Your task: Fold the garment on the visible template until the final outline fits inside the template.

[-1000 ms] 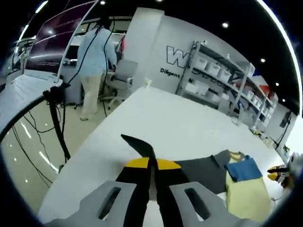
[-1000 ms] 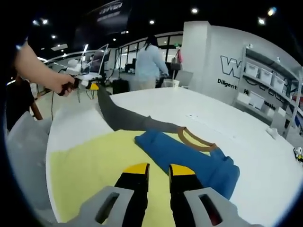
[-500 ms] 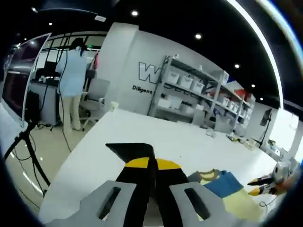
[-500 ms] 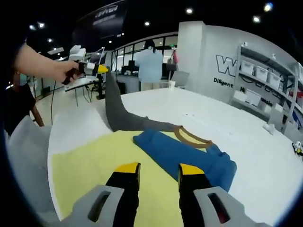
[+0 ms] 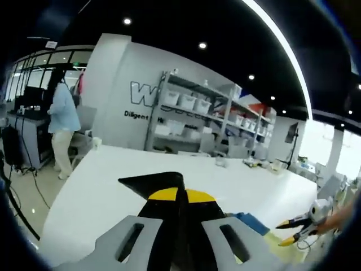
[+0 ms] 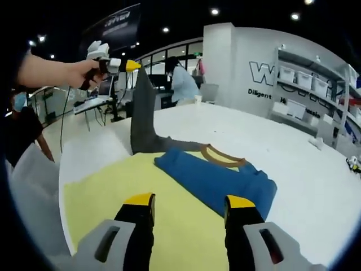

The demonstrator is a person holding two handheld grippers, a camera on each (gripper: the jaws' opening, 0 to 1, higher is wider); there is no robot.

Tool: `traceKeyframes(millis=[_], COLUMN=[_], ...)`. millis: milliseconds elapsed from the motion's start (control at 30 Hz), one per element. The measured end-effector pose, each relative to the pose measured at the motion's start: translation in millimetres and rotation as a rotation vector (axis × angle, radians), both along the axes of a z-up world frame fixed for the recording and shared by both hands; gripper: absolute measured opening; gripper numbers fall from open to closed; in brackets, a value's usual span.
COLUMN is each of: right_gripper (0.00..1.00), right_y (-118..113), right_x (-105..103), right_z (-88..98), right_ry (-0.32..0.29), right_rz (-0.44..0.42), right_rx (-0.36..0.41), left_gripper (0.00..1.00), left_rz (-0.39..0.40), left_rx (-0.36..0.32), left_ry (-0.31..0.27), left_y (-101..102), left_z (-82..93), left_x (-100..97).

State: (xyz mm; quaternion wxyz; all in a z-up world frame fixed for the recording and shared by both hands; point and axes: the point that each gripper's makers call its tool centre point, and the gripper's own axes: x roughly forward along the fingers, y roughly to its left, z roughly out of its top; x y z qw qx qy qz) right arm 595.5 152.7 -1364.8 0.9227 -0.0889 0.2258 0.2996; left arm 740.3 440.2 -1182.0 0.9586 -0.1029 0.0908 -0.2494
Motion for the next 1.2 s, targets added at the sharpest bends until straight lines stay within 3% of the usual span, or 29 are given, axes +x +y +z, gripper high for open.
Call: traceKeyframes(millis=[433, 600, 867, 1200], right_gripper=[0.49, 0.49, 0.50, 0.50], right_y=[-21.4, -24.4, -27.7, -32.5], right_x=[-11.7, -14.8, -18.0, -20.7], right_z=[-4.4, -6.2, -5.5, -8.4], right_ry=[0.010, 0.014, 0.014, 0.021], right_rz=[-0.044, -0.054, -0.066, -0.072], right_rx=[0.014, 0.020, 0.023, 0.020], left_gripper=[0.01, 0.01, 0.01, 0.01], left_rz=[-0.245, -0.326, -0.424, -0.504], left_rx=[0.002, 0.017, 0.042, 0.081], left_ry=[-0.013, -0.008, 0.012, 0.059], left_y=[-102.2, -132.7, -169.8, -210.2], left_z=[0.8, -3.4, -15.9, -48.0], left_x=[-2.9, -7.2, -14.1, -25.4])
